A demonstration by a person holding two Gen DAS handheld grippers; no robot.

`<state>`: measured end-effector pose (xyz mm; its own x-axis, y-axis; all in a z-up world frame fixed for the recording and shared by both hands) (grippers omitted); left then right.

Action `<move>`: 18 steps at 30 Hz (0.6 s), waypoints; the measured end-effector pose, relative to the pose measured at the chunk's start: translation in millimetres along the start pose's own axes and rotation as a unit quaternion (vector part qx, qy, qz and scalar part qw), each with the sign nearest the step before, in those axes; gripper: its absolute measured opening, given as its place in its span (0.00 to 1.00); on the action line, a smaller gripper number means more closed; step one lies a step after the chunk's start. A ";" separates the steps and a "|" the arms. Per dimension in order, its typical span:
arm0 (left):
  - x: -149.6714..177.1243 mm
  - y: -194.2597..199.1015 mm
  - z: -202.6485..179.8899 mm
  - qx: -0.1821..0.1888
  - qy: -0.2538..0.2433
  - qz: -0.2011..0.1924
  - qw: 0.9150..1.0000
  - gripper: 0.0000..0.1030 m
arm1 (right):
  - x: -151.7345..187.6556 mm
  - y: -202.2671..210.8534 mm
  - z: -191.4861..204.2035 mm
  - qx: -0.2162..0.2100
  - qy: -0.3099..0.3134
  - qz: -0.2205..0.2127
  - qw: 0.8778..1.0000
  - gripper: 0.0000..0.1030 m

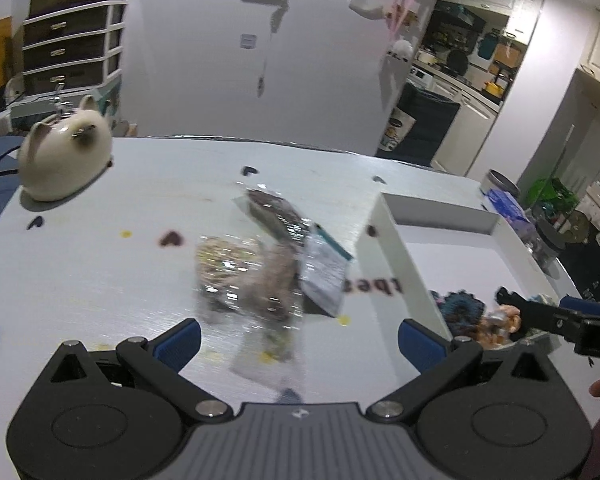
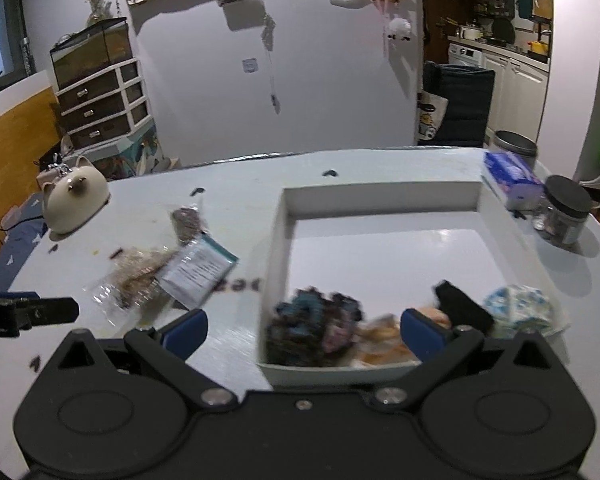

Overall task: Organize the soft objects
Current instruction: 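Withdraw both tools from the tray toward the remaining bagged items, then grasp the beaded cord bag with the left tool while the right tool grasps the brown cord bag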

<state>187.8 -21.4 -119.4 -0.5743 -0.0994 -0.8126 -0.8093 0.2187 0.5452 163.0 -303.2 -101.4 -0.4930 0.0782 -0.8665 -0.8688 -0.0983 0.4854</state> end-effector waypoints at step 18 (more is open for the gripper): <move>-15.5 12.2 100.5 -0.057 0.041 -0.028 0.997 1.00 | -25.7 -92.3 124.3 -0.062 -0.031 0.052 0.996 1.00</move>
<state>199.2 80.4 -120.8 -0.5325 -0.1889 -0.8251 -0.8463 0.1000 0.5233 250.0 -172.8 -109.4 -0.5850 0.1222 -0.8018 -0.8025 -0.2303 0.5504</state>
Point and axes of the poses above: each gripper's, at about its wrist camera, not at the fingertips, and y roughly against the way its jaws point, z to its left, x to its underside, the point moved 6 cm from there along -y, roughly the way its jaws point, and after that the axes turned 12 degrees about -z, right-handed, at the moved point
